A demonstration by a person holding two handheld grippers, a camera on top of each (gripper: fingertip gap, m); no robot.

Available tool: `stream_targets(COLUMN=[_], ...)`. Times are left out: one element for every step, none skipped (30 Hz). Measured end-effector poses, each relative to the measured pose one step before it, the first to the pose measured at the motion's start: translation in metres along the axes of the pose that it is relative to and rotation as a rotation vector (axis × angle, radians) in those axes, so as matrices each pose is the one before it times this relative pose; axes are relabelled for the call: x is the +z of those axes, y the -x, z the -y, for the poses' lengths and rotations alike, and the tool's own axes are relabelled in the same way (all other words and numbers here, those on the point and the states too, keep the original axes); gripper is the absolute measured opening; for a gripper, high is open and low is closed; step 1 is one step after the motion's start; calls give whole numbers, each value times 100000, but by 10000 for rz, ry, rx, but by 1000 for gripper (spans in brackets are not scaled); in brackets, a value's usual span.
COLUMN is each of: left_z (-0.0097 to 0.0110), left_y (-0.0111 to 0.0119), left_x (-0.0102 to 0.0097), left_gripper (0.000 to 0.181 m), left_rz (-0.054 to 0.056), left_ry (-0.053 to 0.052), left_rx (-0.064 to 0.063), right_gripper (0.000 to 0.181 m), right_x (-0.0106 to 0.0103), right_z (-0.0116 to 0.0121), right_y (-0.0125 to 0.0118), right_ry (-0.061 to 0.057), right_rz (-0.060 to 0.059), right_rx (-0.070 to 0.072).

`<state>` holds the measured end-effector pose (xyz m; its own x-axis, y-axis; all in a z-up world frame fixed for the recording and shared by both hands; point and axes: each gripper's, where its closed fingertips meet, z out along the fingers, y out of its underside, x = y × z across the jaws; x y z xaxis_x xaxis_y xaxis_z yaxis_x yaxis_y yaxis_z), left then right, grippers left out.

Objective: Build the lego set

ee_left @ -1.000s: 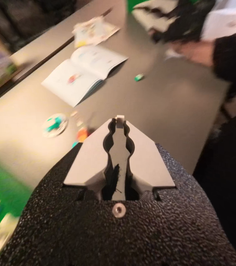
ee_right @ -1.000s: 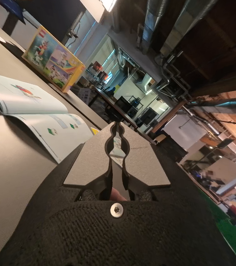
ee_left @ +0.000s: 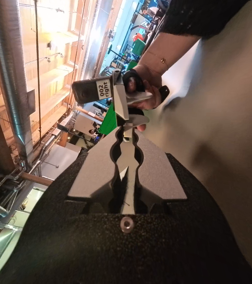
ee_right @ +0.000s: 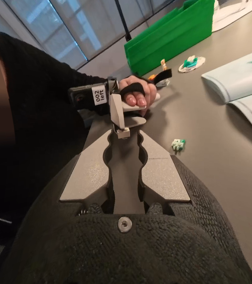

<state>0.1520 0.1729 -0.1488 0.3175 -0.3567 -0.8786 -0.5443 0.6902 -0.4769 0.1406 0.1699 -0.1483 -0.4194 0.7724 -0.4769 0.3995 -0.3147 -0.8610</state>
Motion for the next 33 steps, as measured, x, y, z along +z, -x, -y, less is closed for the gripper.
stream_targets(left_z=[50,73,50,1,-188,-72,51,23,17,14,19,9,65,152,74,-39,-29,-61,-142,-257,-469,-809,-1162,-1277,-1170,-835,-462,-193,-126,-309,-475,-531,-544], left_y=[11,-67,-94,-92,-65,-47,-111,-72,-41,-86,-98,-52,-41,-50,-33,-42,-56,66,325,487,302,314,858,1032,869,839,82,-110,-256,-650,-517,-496,-403], left_x=[-28,-28,-18,1,29,28,6,19,7,-17,-27,-29,-24,-36,-43,-10,14,33,26,-48,-99,-121,-76,63,154,191,173,180,208,247,312,358,391], left_gripper=[8,8,9,8,9,9,8,9,9,8,8,9,9,8,8,8,8,9,14,25,32,37,38,39,39,40,32,27,24,22,25,29,34], left_rz=[-26,-53,-63,-52,-39,-45,-92,-62,-21,-52,-76,-59,-65,-83,-59,-46,-23,73,248,221,-71,-221,2,4,-132,-70,-471,-502,-520,-759,-638,-582,-474], left_ry=[-48,-55,-37,1,91,8,-65,-24,-7,-4,-6,-24,-56,-106,-62,9,27,55,80,123,204,364,610,770,827,661,430,230,142,246,323,310,273], left_rx=[-78,-60,-28,6,21,-42,-107,-54,6,-12,-45,-59,-88,-117,-89,-43,6,12,-61,-248,-495,-571,-614,-662,-687,-606,-469,-437,-396,-360,-378,-291,-227], right_gripper=[28,27,27,23,19,15,15,15,15,15,15,15,15,15,15,15,15,15,15,15,15,15,15,15,15,15,15,15,15,15,15,15,15], right_x=[124,124,108,119,102,56,10,-15,5,21,55,65,69,79,50,36,-5,-41,-100,-171,-235,-274,-285,-281,-262,-230,-196,-169,-121,-87,-50,-22,-24], right_z=[-253,-178,-155,-145,-76,-48,-96,-81,-50,-66,-75,-14,79,79,16,-44,-49,1,25,-13,57,204,230,166,119,134,140,104,28,-8,-2,38,50], right_y=[64,18,25,38,22,11,4,34,19,14,23,20,71,145,101,-4,-45,-60,-152,-311,-486,-583,-632,-642,-575,-443,-370,-328,-256,-218,-155,-83,-67], right_ry=[110,73,66,69,55,51,75,60,19,11,8,-34,-76,-66,-12,29,43,18,-3,20,-18,-108,-118,-66,-39,-56,-63,-39,-13,2,-2,-20,-36], right_rz=[93,55,60,43,-16,-66,-47,10,23,44,56,60,92,129,88,-9,-50,-69,-123,-216,-309,-366,-406,-430,-399,-325,-284,-238,-173,-131,-80,-31,-48], right_rx=[22,14,24,-10,-102,-119,-41,19,31,26,20,24,45,72,57,3,-38,-72,-98,-98,-89,-101,-144,-191,-216,-224,-211,-173,-118,-59,-9,1,-37])
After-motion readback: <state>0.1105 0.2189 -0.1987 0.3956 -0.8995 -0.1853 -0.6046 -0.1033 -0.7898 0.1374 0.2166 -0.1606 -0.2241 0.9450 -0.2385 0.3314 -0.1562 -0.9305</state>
